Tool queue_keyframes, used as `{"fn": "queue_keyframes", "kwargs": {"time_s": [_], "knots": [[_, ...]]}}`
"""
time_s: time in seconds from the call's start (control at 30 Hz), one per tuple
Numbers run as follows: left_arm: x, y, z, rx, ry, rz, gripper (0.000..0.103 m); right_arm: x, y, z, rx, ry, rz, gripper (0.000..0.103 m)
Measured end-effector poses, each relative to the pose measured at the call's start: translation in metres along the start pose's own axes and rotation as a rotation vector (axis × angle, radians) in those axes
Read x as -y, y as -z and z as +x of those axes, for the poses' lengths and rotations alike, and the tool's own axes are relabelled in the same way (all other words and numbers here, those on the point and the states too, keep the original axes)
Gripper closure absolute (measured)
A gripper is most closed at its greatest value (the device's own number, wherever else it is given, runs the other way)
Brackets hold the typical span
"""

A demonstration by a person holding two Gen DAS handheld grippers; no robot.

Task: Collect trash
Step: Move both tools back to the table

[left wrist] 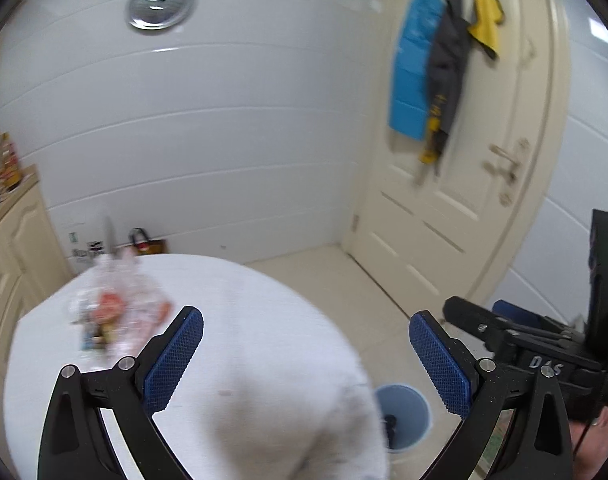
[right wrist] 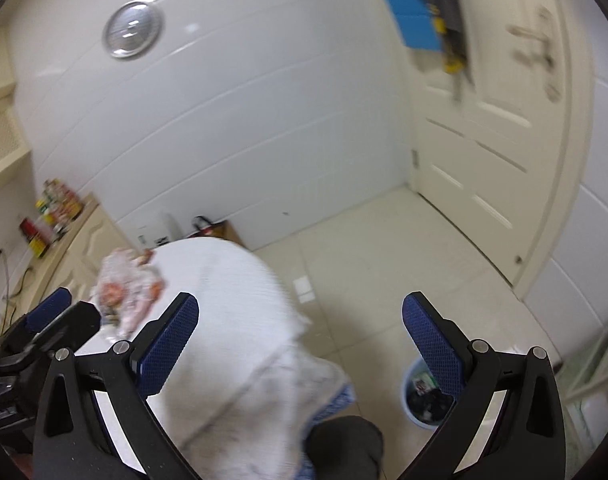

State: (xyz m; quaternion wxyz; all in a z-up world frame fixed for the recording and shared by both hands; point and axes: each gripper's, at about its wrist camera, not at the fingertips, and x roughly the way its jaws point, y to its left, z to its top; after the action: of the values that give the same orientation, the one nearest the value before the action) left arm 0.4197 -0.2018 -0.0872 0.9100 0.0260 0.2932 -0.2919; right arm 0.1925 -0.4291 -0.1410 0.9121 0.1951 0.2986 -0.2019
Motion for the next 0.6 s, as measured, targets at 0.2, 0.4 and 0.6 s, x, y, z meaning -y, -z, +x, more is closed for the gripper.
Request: {"fn": "queue_keyframes", "kwargs": {"time_s": [0.2, 0.4, 0.6], "knots": [[-0.058, 0.027, -0.047, 0.030, -0.105, -0.082, 0.001, -0.070, 0.001, 0.015, -0.015, -0.074, -0.105, 0.000], [-0.108, 0.057, -0.070, 0.032, -0.206, -0.145, 0.001, -0.127, 0.009, 0.034, -0.051, -0.139, -0.190, 0.000], [-0.143, 0.073, -0.060, -0.025, -0.270, -0.179, 0.001, -0.181, 0.019, 0.065, -0.104, -0.190, -0.268, 0.000]]}}
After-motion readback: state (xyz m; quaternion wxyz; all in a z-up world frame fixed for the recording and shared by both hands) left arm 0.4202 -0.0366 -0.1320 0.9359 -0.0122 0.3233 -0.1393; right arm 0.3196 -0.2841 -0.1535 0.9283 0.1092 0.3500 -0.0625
